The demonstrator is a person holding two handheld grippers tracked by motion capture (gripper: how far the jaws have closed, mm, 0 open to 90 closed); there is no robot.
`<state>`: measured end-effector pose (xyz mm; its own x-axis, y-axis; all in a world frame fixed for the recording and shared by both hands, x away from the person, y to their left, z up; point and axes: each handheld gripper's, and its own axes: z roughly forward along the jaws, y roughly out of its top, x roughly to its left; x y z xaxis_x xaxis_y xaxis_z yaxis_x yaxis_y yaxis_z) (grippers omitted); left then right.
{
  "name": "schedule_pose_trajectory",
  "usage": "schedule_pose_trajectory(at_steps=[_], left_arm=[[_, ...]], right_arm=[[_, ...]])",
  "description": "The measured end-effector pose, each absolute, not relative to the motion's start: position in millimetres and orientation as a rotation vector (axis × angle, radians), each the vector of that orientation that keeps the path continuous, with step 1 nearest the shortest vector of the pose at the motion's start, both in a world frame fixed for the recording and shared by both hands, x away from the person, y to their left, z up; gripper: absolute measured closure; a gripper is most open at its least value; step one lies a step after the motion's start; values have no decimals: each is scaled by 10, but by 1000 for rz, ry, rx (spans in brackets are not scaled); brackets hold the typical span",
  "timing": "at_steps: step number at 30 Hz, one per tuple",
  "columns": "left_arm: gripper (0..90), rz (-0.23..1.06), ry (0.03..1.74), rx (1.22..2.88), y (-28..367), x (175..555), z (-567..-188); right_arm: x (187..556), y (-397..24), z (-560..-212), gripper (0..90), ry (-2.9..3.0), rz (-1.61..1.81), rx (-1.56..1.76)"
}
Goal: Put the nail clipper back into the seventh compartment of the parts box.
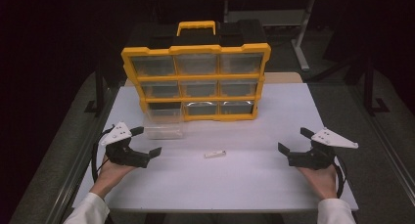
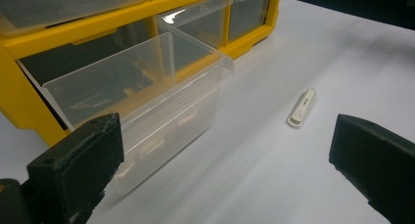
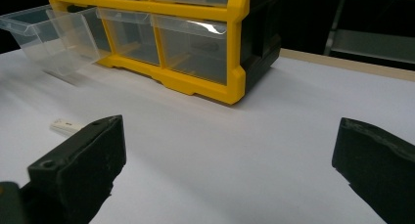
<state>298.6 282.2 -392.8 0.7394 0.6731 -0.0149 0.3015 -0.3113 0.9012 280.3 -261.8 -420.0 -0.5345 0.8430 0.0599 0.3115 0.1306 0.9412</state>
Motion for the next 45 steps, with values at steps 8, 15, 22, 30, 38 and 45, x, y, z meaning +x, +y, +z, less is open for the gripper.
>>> schedule_pose_trajectory(at_steps=[8,15,22,30,38,45], left_arm=[[0,430,703,1961,2711,3046,-3851],[0,409,674,1996,2604,3093,-3812],[0,374,628,2026,2461,3143,-3749],[0,329,574,2083,2256,3223,-3719],[0,284,522,2128,2060,3293,-3704],[0,252,470,2178,1886,3330,-3715]], right_arm=[[2802,-2619,-4201,0,1911,1385,1107],[2800,-2614,-4200,0,1908,1380,1101],[2791,-2610,-4195,0,1897,1374,1098],[2790,-2609,-4197,0,1899,1376,1099],[2787,-2615,-4194,0,1896,1377,1100],[2790,-2618,-4199,0,1898,1378,1101]])
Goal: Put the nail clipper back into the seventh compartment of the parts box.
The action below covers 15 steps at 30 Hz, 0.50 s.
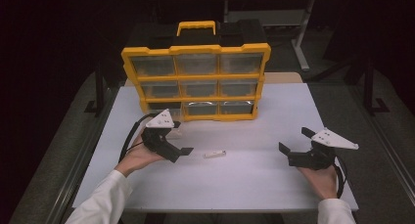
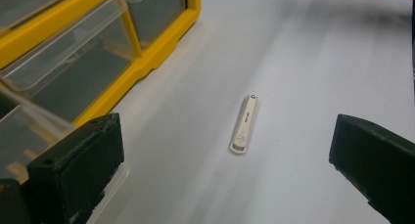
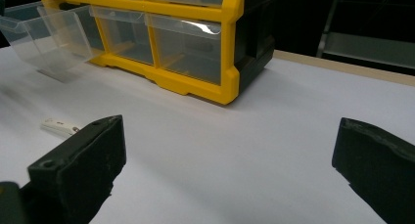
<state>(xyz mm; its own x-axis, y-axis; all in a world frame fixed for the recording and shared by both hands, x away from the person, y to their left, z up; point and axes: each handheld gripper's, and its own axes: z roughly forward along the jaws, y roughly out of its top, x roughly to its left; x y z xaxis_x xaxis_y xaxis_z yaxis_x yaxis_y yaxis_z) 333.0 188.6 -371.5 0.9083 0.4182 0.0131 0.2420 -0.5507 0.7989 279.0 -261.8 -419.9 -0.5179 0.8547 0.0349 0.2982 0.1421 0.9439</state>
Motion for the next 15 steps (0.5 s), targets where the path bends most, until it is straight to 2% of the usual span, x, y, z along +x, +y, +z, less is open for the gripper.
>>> schedule_pose_trajectory(at_steps=[15], left_arm=[[0,197,385,2261,1565,3440,-3790]], right_arm=[[2792,-2619,-4210,0,1913,1373,1098]])
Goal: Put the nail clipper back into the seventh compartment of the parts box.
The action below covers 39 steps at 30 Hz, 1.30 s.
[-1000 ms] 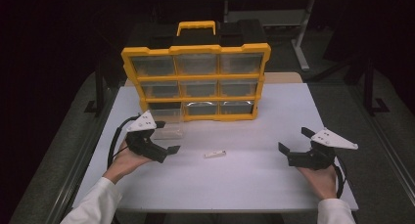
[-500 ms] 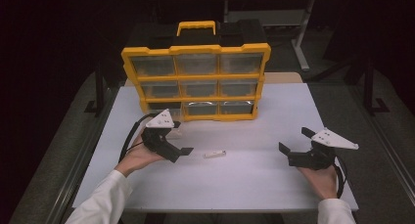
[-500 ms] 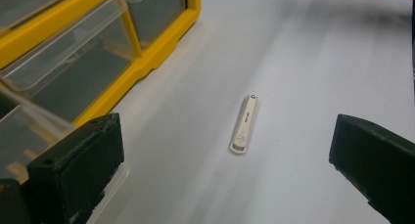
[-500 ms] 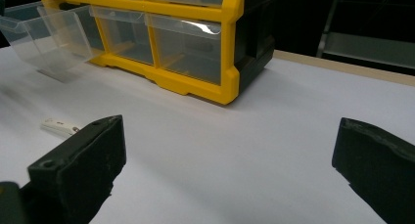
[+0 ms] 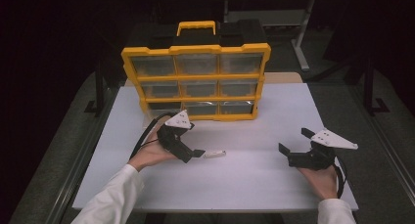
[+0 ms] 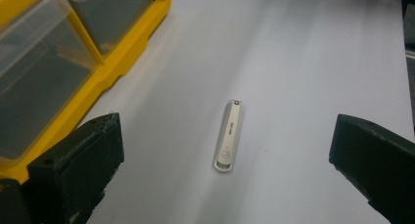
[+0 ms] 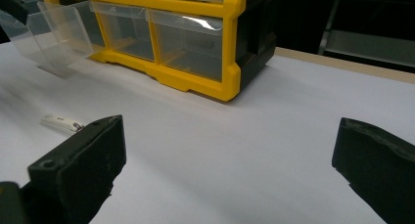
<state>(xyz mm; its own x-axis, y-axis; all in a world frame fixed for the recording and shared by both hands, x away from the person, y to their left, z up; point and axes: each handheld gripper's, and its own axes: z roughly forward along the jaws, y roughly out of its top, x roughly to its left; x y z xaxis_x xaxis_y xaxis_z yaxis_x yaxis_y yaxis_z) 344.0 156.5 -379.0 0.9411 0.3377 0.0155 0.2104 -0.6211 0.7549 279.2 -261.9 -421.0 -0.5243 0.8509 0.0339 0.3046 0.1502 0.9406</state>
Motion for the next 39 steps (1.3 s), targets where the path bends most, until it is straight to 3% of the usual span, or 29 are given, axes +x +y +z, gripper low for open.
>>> schedule_pose_trajectory(at_steps=[29,39], left_arm=[[0,110,223,2372,929,3413,-4163],[0,62,295,2417,894,3511,-4284]], right_arm=[[2791,-2606,-4218,0,1941,1368,1082],[2788,-2611,-4219,0,1943,1367,1083]])
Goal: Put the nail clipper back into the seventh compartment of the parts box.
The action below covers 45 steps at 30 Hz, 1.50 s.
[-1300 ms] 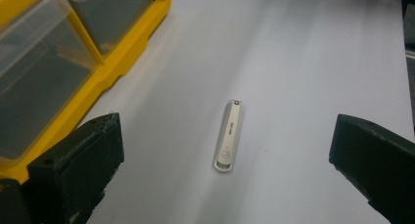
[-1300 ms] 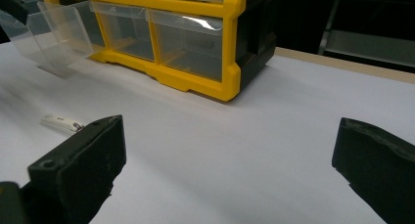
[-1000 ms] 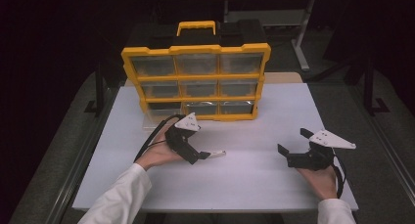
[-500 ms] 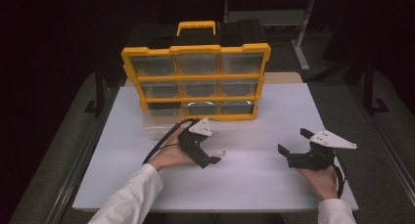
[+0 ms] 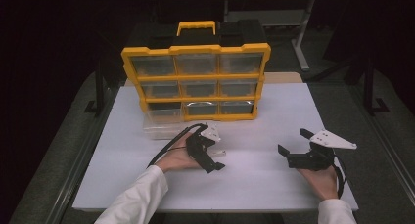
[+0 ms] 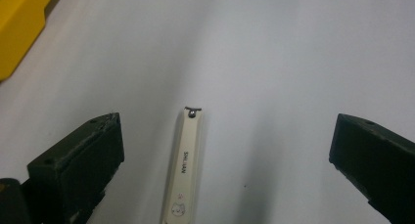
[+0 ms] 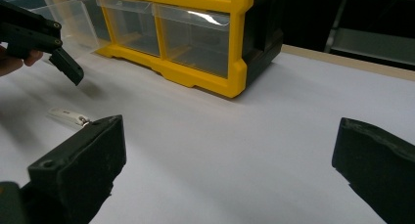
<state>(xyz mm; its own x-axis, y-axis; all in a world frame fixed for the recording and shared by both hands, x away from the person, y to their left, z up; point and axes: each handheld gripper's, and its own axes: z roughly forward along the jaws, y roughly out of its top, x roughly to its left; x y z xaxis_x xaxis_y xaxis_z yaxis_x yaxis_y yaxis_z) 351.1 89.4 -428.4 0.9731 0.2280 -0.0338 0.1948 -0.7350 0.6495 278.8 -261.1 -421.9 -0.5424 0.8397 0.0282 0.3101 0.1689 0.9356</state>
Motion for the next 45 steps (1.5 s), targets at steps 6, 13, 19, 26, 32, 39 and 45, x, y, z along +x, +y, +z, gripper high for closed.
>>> schedule_pose_trajectory(at_steps=[6,13,19,26,32,39,45], left_arm=[[43,3,314,2413,910,3566,-4337],[73,3,325,2411,907,3592,-4403],[277,6,299,2398,914,3599,-4404],[425,17,317,2392,951,3647,-4408],[506,22,321,2403,942,3674,-4452],[637,40,327,2405,921,3679,-4477],[772,73,324,2409,912,3667,-4487]], right_arm=[[2792,-2613,-4225,0,1944,1369,1083],[2793,-2620,-4228,0,1944,1368,1085],[2788,-2623,-4228,0,1940,1373,1085],[2782,-2622,-4223,0,1938,1374,1073],[2780,-2622,-4223,0,1936,1373,1073],[2780,-2624,-4226,0,1938,1374,1076],[2786,-2615,-4233,0,1946,1366,1071]])
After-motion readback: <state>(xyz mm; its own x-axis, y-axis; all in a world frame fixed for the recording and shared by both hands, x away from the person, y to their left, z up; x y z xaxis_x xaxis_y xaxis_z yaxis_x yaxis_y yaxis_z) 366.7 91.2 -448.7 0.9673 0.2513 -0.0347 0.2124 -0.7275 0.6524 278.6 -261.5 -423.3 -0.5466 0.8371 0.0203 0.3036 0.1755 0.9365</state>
